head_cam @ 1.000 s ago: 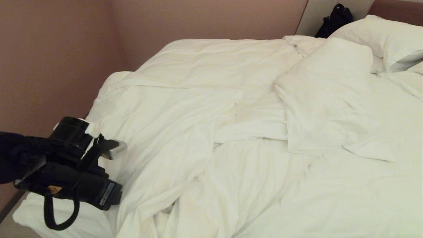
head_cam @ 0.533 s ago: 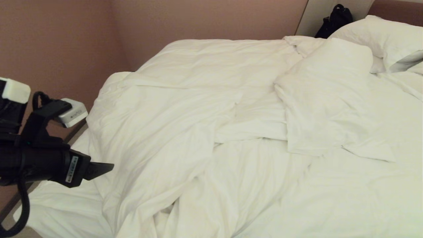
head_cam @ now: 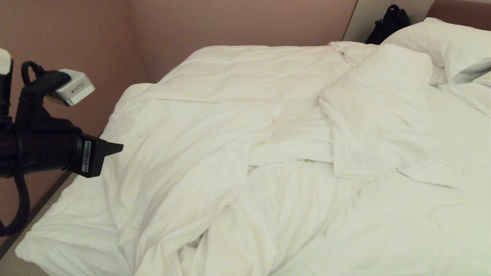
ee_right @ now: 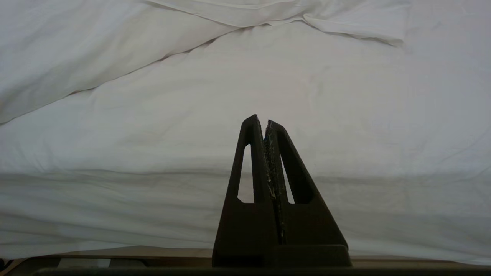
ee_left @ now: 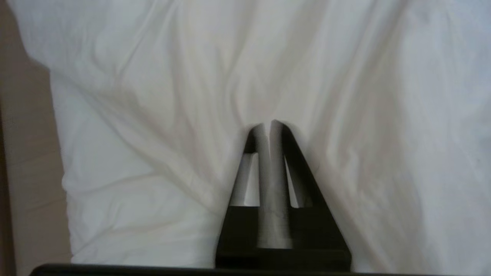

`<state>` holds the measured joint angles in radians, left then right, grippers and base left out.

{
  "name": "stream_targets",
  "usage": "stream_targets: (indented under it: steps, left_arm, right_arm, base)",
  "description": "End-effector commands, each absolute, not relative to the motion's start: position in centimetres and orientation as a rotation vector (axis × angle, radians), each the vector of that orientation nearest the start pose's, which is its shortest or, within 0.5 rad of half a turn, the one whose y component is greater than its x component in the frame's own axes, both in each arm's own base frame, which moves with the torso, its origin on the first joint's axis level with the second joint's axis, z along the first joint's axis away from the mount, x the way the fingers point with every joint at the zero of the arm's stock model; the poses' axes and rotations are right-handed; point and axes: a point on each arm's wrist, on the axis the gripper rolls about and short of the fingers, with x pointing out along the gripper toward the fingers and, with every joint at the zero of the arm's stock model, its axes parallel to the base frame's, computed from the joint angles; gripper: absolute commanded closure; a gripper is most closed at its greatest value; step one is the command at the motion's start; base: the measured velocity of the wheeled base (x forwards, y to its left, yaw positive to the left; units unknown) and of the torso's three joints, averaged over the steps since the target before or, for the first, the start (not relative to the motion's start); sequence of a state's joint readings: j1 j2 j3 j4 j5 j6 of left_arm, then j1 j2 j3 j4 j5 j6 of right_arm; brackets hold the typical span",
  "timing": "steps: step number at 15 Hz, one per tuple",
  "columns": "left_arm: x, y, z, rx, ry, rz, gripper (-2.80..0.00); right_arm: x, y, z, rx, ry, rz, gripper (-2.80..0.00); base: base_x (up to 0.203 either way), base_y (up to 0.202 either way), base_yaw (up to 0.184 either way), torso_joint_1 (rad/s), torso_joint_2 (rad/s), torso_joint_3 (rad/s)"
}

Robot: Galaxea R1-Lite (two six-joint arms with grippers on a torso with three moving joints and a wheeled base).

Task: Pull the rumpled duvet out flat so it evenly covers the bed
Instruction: Flatten the corners of the folded blanket

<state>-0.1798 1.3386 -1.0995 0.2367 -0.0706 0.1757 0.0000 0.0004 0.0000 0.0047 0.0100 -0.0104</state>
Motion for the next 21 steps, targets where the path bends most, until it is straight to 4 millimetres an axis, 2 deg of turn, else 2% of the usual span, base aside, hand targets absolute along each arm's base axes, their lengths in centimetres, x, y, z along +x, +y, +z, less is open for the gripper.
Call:
stream_targets:
  steps: [1,2,5,7,9,10,12,14,16,18,21]
  left_arm:
    - [22.5,-4.3,27.4,0.194,0.471,-0.304,0.00]
    - [24.5,-4.7,26.7,0.185,0.501,-0.311,0.00]
    - [28.7,-5.5,26.2,0.146,0.521,-0.316,0.00]
    - [29.9,-6.2,26.4,0.119,0.515,-0.323,0.00]
    - [31.8,-8.2,25.8,0.099,0.526,-0.362,0.00]
    - [32.0,-9.4,25.4,0.108,0.537,-0.394,0.00]
    - [31.9,-9.8,25.2,0.114,0.541,-0.402,0.00]
    - [32.0,-11.9,25.5,0.133,0.523,-0.450,0.00]
    - [32.2,-12.0,25.4,0.133,0.526,-0.450,0.00]
    - [32.0,-11.9,23.7,0.134,0.585,-0.447,0.00]
    - [31.4,-11.4,23.4,0.128,0.601,-0.442,0.00]
  right_arm:
    - [-2.3,0.0,7.5,-0.011,0.005,0.011,0.00]
    - [-2.3,0.0,7.5,-0.011,0.005,0.011,0.00]
    - [-2.3,0.0,7.5,-0.011,0.005,0.011,0.00]
    - [-2.3,0.0,7.5,-0.011,0.005,0.011,0.00]
    - [-2.3,0.0,7.5,-0.011,0.005,0.011,0.00]
    - [-2.3,0.0,7.5,-0.011,0.005,0.011,0.00]
    - [-2.3,0.0,7.5,-0.011,0.005,0.011,0.00]
    - [-2.3,0.0,7.5,-0.011,0.005,0.011,0.00]
    - [-2.3,0.0,7.5,-0.011,0.005,0.011,0.00]
    - [-2.3,0.0,7.5,-0.011,0.005,0.011,0.00]
    - [-2.3,0.0,7.5,-0.011,0.005,0.011,0.00]
  base:
    - [0.000,0.000,0.000,0.000,0.00,0.000]
    - [0.000,0.000,0.000,0.000,0.00,0.000]
    - [0.000,0.000,0.000,0.000,0.00,0.000]
    - [0.000,0.000,0.000,0.000,0.00,0.000]
    - [0.000,0.000,0.000,0.000,0.00,0.000]
    - [0.000,0.000,0.000,0.000,0.00,0.000]
    - [0.000,0.000,0.000,0.000,0.00,0.000]
    - [0.000,0.000,0.000,0.000,0.00,0.000]
    - [0.000,0.000,0.000,0.000,0.00,0.000]
    - [0.000,0.000,0.000,0.000,0.00,0.000]
    - [0.000,0.000,0.000,0.000,0.00,0.000]
